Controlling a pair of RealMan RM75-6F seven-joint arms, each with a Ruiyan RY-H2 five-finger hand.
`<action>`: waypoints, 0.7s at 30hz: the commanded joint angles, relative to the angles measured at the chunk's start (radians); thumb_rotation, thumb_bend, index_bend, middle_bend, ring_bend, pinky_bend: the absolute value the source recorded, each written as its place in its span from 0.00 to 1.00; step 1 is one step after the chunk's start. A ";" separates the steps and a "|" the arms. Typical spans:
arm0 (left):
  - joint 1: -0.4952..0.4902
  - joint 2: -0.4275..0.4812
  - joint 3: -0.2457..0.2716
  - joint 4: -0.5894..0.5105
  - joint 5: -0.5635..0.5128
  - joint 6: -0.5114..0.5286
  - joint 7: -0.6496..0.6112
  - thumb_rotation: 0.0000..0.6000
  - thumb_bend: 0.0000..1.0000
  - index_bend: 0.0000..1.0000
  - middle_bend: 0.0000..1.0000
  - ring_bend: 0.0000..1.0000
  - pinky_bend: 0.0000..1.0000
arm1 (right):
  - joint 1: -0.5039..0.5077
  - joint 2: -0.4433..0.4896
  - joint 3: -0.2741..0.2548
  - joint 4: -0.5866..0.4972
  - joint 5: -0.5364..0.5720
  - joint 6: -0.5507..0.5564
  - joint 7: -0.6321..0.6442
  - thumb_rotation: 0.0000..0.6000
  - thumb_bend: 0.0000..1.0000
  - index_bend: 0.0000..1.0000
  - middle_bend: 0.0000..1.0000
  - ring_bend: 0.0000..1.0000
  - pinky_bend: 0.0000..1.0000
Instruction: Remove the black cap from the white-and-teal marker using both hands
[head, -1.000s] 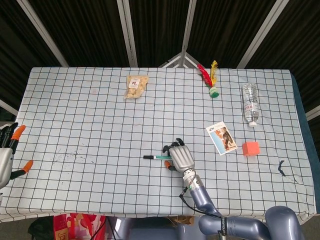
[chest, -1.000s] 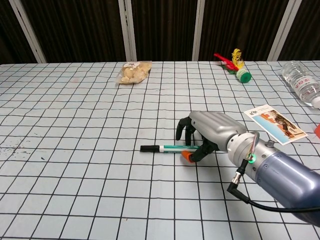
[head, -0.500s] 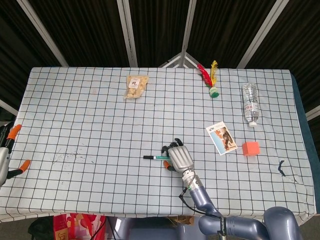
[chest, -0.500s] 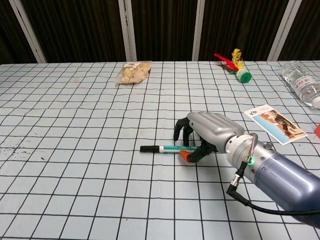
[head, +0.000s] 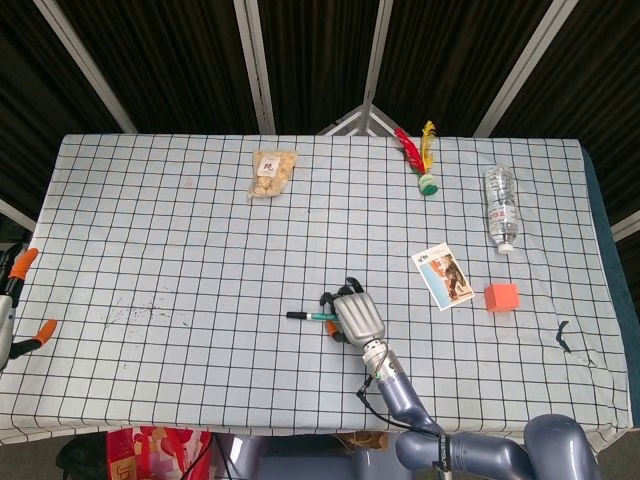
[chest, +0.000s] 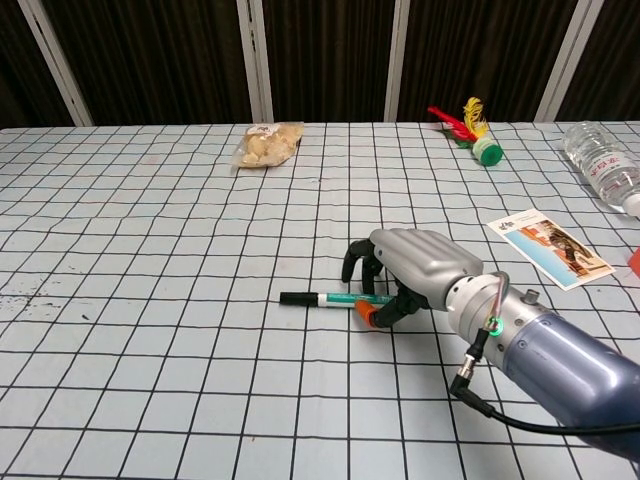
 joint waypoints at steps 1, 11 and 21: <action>-0.001 -0.002 0.000 0.001 -0.004 -0.003 0.002 1.00 0.34 0.02 0.00 0.00 0.00 | 0.000 0.004 -0.002 -0.005 0.006 -0.007 -0.016 1.00 0.45 0.36 0.51 0.29 0.13; 0.001 -0.001 0.001 -0.002 -0.005 0.001 0.006 1.00 0.34 0.02 0.00 0.00 0.00 | 0.001 0.015 -0.002 -0.023 0.031 -0.026 -0.051 1.00 0.45 0.32 0.43 0.23 0.13; 0.006 0.007 0.001 -0.014 0.002 0.012 0.009 1.00 0.34 0.02 0.00 0.00 0.00 | 0.002 0.025 -0.009 -0.039 0.051 -0.045 -0.078 1.00 0.45 0.32 0.39 0.20 0.12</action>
